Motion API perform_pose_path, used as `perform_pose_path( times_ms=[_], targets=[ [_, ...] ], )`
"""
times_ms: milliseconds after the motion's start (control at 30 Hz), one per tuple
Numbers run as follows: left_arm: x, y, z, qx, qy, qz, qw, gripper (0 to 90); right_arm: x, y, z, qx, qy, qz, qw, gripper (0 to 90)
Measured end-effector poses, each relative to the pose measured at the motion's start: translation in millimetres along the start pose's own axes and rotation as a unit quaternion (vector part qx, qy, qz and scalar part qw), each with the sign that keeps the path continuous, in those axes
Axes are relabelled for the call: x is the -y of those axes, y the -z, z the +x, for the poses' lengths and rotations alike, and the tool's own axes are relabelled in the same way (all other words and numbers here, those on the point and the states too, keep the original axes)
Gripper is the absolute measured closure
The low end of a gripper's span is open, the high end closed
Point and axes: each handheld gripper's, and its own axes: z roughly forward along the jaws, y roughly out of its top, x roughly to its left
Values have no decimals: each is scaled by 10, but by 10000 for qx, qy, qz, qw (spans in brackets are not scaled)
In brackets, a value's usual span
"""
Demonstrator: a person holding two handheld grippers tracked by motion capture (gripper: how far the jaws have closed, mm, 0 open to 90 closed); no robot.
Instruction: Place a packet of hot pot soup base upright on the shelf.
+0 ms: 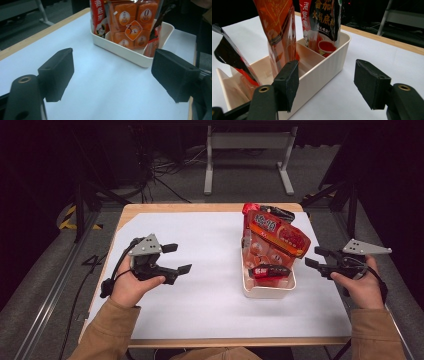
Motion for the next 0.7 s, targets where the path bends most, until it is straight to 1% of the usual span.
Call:
perform_pose_path(
  times_ms=[67, 133, 167, 200, 233, 300, 333, 400, 467, 533, 567, 600, 633, 667, 700],
  targets=[
    [68, 27, 21, -50, 34, 19, 10000, 174, 3, -5, 9, -25, 0, 10, 10000, 368],
    [146, 61, 53, -163, 68, 29, 9998, 170, 6, -14, 13, -18, 59, 33, 10000, 363],
    [146, 61, 53, -163, 68, 29, 9998, 164, 6, -14, 13, -18, 59, 33, 10000, 363],
    [212, 94, 87, -241, 150, 1, 9996, 161, 13, -26, 21, -25, 88, 65, 9999, 364],
    [235, 106, 101, -265, 179, -19, 9995, 158, 17, -35, 26, -52, 90, 71, 9999, 364],
    [298, 126, 139, -375, 260, -28, 9990, 150, 19, -47, 42, -100, 58, 109, 9999, 364],
    [298, 126, 139, -375, 260, -28, 9990, 140, 19, -47, 42, -100, 58, 109, 9999, 364],
    [363, 141, 173, -398, 304, -39, 9987, 140, 16, -52, 52, -88, 102, 103, 9999, 360],
    [429, 137, 209, -450, 381, -82, 9982, 135, 18, -55, 60, -102, 134, 71, 9998, 358],
    [486, 125, 245, -514, 414, -147, 9977, 133, 27, -64, 58, -93, 154, 70, 9998, 356],
    [517, 118, 257, -502, 507, -137, 9974, 131, 33, -70, 58, -91, 153, 72, 9998, 355],
    [546, 110, 283, -541, 494, -143, 9972, 131, 37, -75, 59, -76, 153, 75, 9998, 351],
    [576, 97, 304, -561, 537, -160, 9969, 130, 41, -80, 58, -56, 171, 86, 9998, 343],
    [605, 89, 327, -568, 553, -128, 9968, 130, 44, -83, 59, -46, 176, 87, 9998, 339],
    [635, 74, 343, -595, 614, -112, 9963, 127, 46, -86, 59, -47, 181, 84, 9998, 337]
  ],
)
